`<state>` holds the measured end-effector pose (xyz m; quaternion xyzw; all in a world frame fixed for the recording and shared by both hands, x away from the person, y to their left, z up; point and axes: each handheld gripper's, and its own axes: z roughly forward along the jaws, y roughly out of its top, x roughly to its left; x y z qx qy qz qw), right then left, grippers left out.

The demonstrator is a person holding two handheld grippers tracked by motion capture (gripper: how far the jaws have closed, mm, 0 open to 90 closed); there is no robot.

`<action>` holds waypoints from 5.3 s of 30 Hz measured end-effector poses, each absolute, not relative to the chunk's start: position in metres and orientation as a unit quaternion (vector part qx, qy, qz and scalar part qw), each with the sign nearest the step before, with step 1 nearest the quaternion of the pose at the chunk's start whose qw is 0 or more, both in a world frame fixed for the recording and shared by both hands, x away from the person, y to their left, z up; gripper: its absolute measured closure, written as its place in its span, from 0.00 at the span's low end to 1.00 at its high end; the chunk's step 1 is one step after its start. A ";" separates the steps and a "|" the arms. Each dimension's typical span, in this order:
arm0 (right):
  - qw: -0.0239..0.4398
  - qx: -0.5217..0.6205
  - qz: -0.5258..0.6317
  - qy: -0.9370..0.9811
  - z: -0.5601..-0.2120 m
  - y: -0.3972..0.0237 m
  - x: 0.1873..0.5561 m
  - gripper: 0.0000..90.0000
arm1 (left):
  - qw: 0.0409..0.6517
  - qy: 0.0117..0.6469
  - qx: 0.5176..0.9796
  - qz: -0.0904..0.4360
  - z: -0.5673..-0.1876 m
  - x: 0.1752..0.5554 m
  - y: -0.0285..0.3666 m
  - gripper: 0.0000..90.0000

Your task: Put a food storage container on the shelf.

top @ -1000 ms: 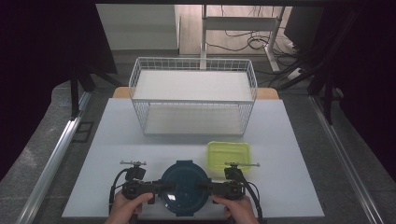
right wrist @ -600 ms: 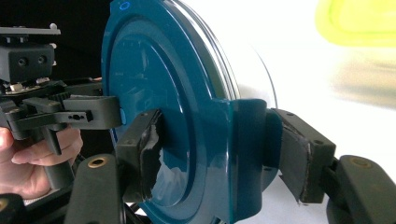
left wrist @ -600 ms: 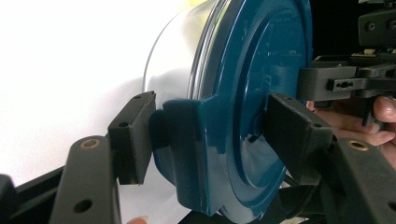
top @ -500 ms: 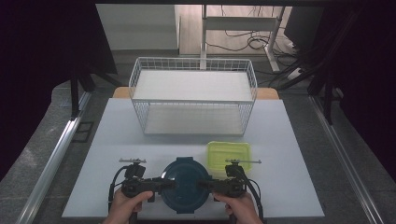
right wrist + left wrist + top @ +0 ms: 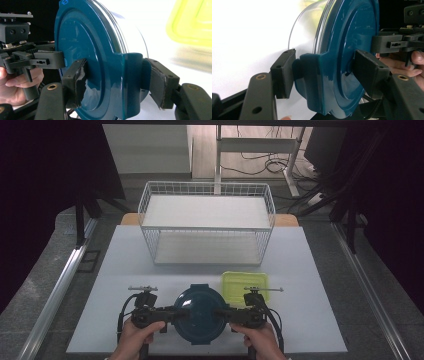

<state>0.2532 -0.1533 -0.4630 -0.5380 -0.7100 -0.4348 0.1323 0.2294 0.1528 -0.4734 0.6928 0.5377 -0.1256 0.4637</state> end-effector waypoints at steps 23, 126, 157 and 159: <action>0.116 -0.531 -0.445 -0.712 -0.434 -0.157 0.277 0.40 | 0.475 0.528 0.694 -0.118 -0.446 0.257 0.150 0.41; 0.059 -0.497 -0.520 -0.692 -0.268 -0.166 0.405 0.42 | 0.519 0.475 0.709 -0.045 -0.268 0.397 0.146 0.42; 0.077 -0.515 -0.496 -0.695 -0.276 -0.156 0.467 0.42 | 0.512 0.496 0.698 -0.072 -0.286 0.457 0.156 0.42; 0.081 -0.517 -0.495 -0.693 -0.279 -0.156 0.470 0.42 | 0.509 0.498 0.698 -0.075 -0.289 0.461 0.156 0.42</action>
